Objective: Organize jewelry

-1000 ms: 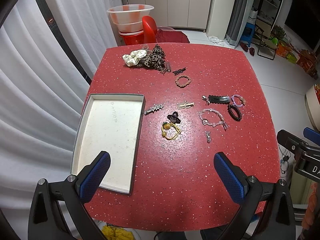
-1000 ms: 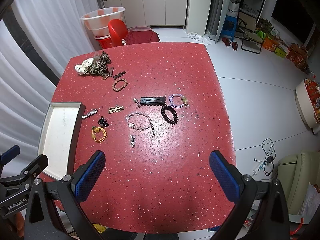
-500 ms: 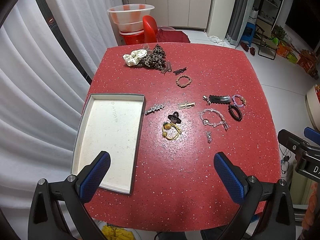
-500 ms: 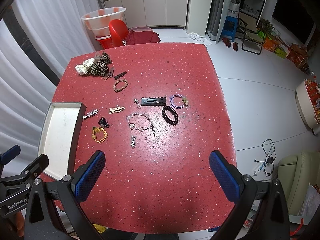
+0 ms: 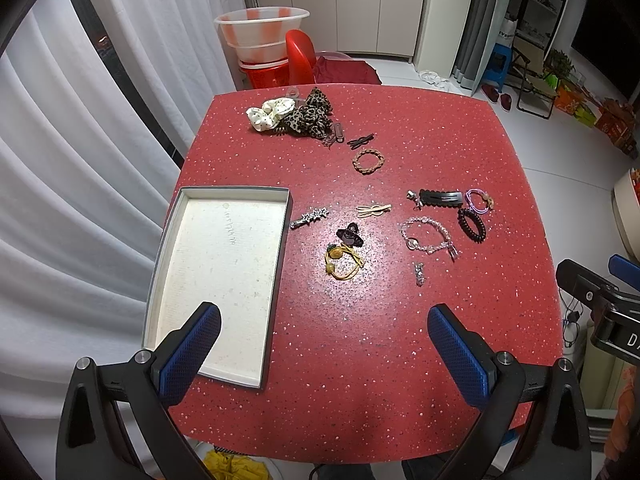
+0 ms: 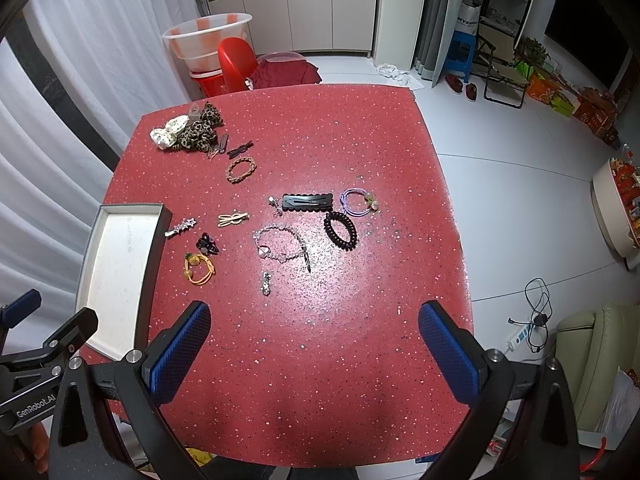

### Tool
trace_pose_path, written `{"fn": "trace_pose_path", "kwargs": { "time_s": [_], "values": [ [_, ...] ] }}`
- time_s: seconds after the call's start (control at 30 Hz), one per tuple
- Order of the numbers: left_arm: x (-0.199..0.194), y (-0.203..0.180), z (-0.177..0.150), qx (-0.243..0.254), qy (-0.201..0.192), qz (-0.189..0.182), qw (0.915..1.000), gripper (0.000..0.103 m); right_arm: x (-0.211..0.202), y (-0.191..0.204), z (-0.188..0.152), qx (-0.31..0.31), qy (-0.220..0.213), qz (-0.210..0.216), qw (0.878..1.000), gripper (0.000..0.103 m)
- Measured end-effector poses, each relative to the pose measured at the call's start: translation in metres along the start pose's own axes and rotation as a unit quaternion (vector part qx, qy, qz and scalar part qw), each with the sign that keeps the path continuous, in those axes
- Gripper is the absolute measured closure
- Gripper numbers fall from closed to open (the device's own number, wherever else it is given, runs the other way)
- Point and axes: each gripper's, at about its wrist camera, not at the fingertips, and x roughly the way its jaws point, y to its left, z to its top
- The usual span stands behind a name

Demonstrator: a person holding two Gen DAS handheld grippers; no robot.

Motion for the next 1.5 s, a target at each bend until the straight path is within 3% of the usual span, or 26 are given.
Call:
{"fn": "trace_pose_path", "kwargs": {
  "time_s": [1.07,1.5],
  "values": [
    [0.016,-0.005,0.003,0.005,0.024,-0.002,0.9997,0.0,0.015,-0.002,0.0,0.004,0.019,0.006,1.0,0.0],
    [0.081,-0.001,-0.005,-0.031,0.064,-0.036,0.9968,0.0,0.067,-0.03,-0.007,0.034,0.071,0.004,0.997,0.0]
  ]
}}
